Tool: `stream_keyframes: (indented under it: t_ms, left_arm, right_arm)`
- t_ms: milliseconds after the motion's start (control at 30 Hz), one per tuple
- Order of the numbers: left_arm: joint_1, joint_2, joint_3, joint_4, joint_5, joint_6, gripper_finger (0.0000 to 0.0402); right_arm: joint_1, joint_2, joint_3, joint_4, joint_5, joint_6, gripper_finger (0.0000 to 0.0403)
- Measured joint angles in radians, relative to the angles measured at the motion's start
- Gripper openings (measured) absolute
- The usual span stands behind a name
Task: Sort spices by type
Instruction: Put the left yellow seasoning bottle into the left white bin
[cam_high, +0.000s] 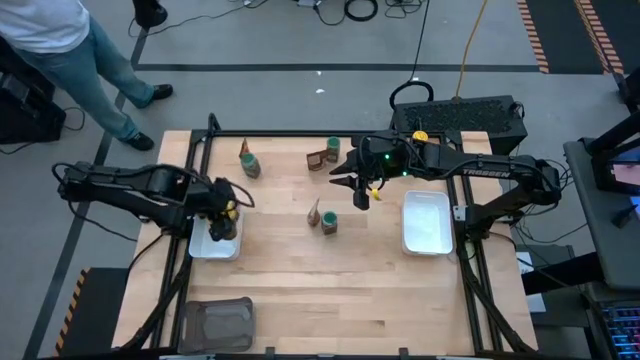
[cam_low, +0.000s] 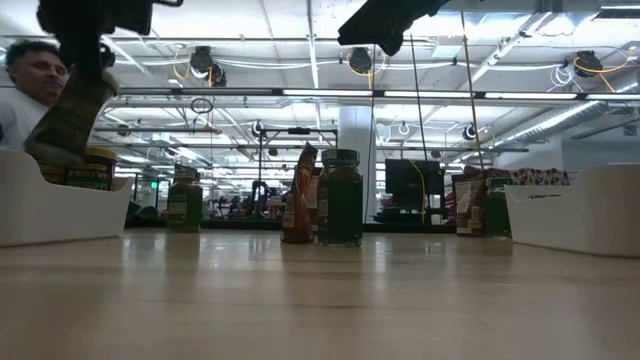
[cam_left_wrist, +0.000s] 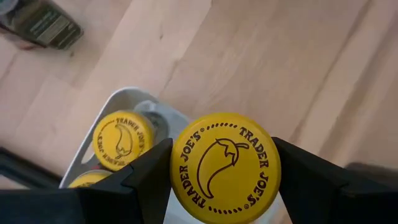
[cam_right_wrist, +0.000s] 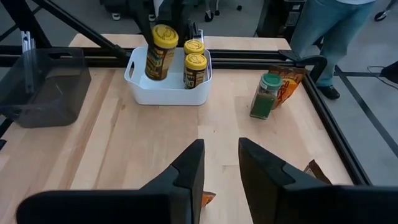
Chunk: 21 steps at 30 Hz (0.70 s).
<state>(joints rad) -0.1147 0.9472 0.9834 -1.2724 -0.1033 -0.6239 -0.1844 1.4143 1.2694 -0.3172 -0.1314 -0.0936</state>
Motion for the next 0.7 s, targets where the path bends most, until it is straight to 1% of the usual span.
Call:
stream_keyframes:
  t_ms: [133,367,567,700]
  left_arm:
    - [-0.027,0.001,-0.052,0.018,-0.032,0.001,0.0247]
    - [-0.058,0.002,-0.124,0.021,-0.043,0.002,0.0247]
    - [-0.059,0.001,-0.137,0.055,-0.111,0.002,0.0247]
    - [-0.059,0.001,-0.137,0.061,-0.118,0.009,0.0247]
  right_arm:
    - [0.0,0.0,0.0,0.0,0.0,0.007,0.0082]
    - [0.0,0.0,0.0,-0.002,0.0,0.006,0.0082]
    - [0.0,0.0,0.0,-0.003,0.0,-0.006,0.0082]
    - [0.0,0.0,0.0,-0.007,0.0,-0.024,0.0082]
